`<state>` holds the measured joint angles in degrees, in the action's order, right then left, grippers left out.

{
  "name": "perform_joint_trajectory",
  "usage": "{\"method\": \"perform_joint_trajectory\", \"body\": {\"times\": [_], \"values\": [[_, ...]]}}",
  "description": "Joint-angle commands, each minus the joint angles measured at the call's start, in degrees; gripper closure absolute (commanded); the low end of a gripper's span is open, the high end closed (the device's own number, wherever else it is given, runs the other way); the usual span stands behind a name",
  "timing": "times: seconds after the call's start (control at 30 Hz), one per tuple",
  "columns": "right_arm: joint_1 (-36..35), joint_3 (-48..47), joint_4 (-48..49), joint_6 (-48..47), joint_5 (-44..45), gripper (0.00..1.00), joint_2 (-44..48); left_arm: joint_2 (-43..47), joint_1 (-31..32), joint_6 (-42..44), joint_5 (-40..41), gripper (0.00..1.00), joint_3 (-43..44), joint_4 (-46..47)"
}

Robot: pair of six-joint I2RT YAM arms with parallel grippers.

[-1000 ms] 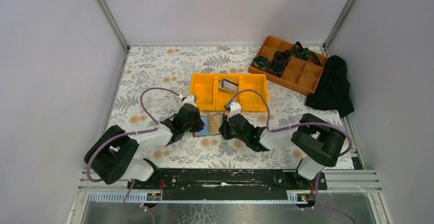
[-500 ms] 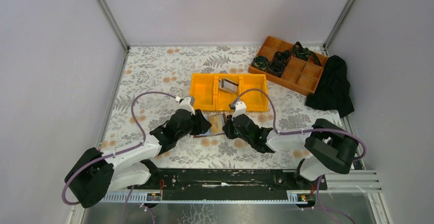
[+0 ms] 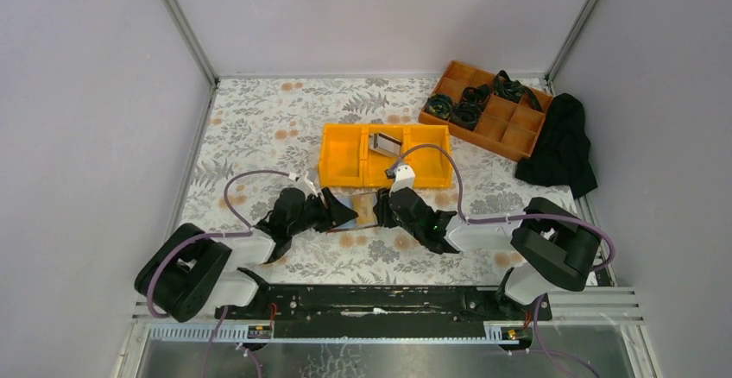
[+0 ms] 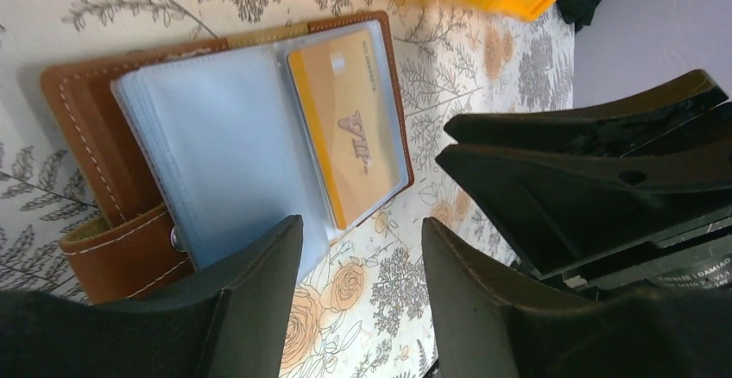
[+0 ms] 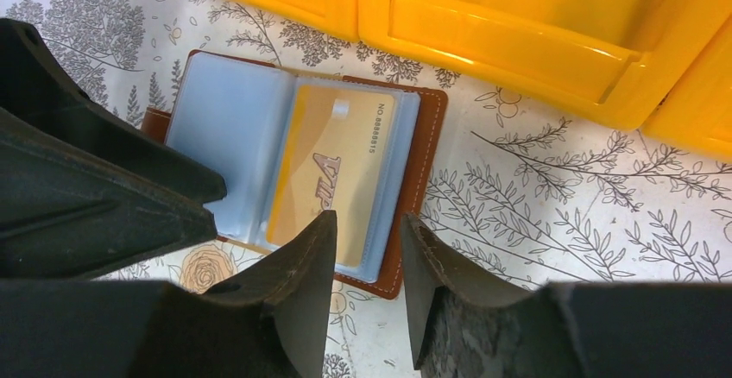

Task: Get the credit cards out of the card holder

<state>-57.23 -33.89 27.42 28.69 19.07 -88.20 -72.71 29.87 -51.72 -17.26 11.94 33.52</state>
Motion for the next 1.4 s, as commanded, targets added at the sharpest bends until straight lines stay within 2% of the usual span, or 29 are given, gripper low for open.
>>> {"method": "perform_joint_trajectory", "body": {"times": [0.0, 0.13, 0.3, 0.57, 0.8, 1.17, 1.37], "values": [[0.9, -2.5, 0.4, -1.4, 2.6, 0.59, -1.0, -4.7, -1.4, -4.7, -6.7, 0.41, -1.5, 16.0], [1.9, -3.2, 0.3, -1.7, 2.9, 0.60, -2.4, -9.2, -1.3, -6.6, -7.9, 0.42, -1.5, 20.9], [2.3, -4.6, -0.3, -2.0, 2.8, 0.72, -5.5, -11.4, -1.4, -7.5, -8.5, 0.43, -0.6, 23.2], [2.3, -4.4, 0.7, -1.4, 1.7, 0.75, -6.7, -9.7, -1.4, -2.7, -1.1, 0.46, 0.7, 12.0], [2.5, -4.3, 1.8, -0.8, 0.3, 0.76, -8.2, -9.4, -1.3, -1.1, 4.0, 0.47, 0.7, 8.7], [2.5, -4.7, 2.7, -0.2, -2.3, 0.77, -9.7, -9.2, -1.2, -3.1, 3.0, 0.47, 0.6, 10.7], [2.4, -4.5, 2.5, -0.1, -2.1, 0.78, -9.6, -1.5, -0.7, -2.1, 3.1, 0.48, 2.6, 3.3]]}}
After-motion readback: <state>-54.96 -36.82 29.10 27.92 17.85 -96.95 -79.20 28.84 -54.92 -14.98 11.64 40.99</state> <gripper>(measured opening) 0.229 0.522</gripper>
